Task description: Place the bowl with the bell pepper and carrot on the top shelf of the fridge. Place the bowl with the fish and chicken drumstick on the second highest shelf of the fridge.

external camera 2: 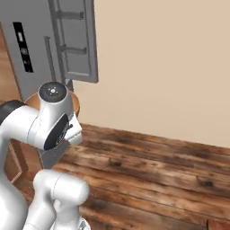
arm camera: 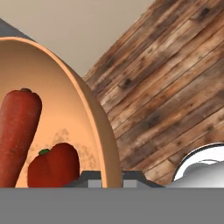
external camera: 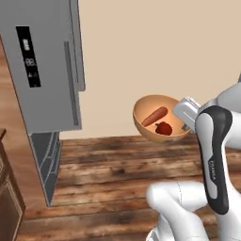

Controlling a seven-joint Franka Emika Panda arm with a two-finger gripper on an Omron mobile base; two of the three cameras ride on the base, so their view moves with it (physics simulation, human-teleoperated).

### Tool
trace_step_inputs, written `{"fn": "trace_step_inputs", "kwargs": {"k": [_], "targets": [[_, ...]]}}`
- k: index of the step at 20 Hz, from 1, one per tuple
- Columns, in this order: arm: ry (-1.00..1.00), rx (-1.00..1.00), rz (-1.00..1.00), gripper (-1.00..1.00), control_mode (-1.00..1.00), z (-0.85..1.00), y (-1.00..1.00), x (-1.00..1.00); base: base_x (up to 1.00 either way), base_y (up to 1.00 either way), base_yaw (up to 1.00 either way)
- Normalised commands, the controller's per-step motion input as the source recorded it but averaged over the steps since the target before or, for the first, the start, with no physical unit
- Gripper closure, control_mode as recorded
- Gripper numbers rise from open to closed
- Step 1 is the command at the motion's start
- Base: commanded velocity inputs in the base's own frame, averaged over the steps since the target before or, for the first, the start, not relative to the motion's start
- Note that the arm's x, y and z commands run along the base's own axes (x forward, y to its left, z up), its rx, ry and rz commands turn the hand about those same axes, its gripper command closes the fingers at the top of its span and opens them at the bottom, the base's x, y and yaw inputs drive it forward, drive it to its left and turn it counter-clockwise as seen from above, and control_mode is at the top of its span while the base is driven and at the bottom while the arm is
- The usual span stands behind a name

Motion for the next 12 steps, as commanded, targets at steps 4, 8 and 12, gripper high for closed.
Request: {"fn": "trace_step_inputs", "kwargs": {"k": [4, 8, 12], "targets": [[0.00, 0.00, 0.00, 1.00, 1.00, 0.00, 0.00, 0.00, 0.91, -0.56, -0.37], [0.00, 0.00, 0.00, 1.00, 1.00, 0.00, 0.00, 0.00, 1.00, -0.19, -0.20], [0.00, 0.00, 0.00, 1.00, 1.00, 0.00, 0.00, 0.00, 1.00, -0.32, -0.16]]}}
